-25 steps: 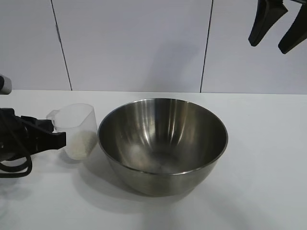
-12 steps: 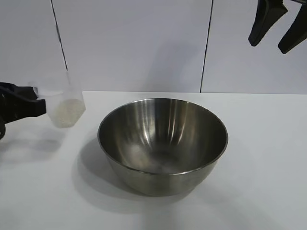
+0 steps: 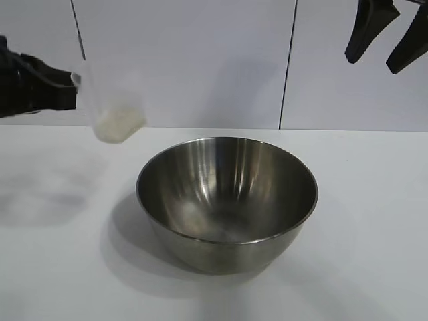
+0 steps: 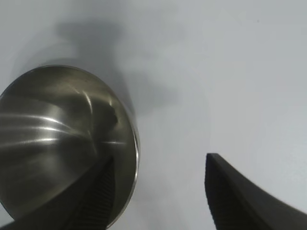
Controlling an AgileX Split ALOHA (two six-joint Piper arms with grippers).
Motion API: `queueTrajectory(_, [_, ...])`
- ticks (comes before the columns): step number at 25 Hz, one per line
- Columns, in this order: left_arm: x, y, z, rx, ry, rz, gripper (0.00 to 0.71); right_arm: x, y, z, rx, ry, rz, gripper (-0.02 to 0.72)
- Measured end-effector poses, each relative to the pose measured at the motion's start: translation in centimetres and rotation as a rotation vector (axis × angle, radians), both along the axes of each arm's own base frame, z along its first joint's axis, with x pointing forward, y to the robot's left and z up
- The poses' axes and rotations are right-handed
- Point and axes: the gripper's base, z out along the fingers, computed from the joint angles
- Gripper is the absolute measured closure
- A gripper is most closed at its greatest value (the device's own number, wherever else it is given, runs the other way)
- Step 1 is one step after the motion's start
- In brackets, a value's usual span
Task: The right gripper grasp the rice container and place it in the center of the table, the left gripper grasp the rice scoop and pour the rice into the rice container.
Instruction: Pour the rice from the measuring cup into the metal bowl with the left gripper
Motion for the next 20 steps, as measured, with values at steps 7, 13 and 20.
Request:
queueTrajectory(7, [0.4, -1.5, 1.3, 0.065, -0.028, -0.175, 0.704, 0.0, 0.0, 0.0, 0.000, -0.001, 0.000, 0.313])
queueTrajectory(13, [0.4, -3.6, 2.5, 0.163, -0.080, -0.268, 0.704, 0.0, 0.0, 0.0, 0.000, -0.002, 0.000, 0.313])
queueTrajectory(20, [1.0, -5.2, 4.0, 0.354, -0.142, -0.279, 0.704, 0.0, 0.0, 0.0, 0.003, -0.002, -0.001, 0.313])
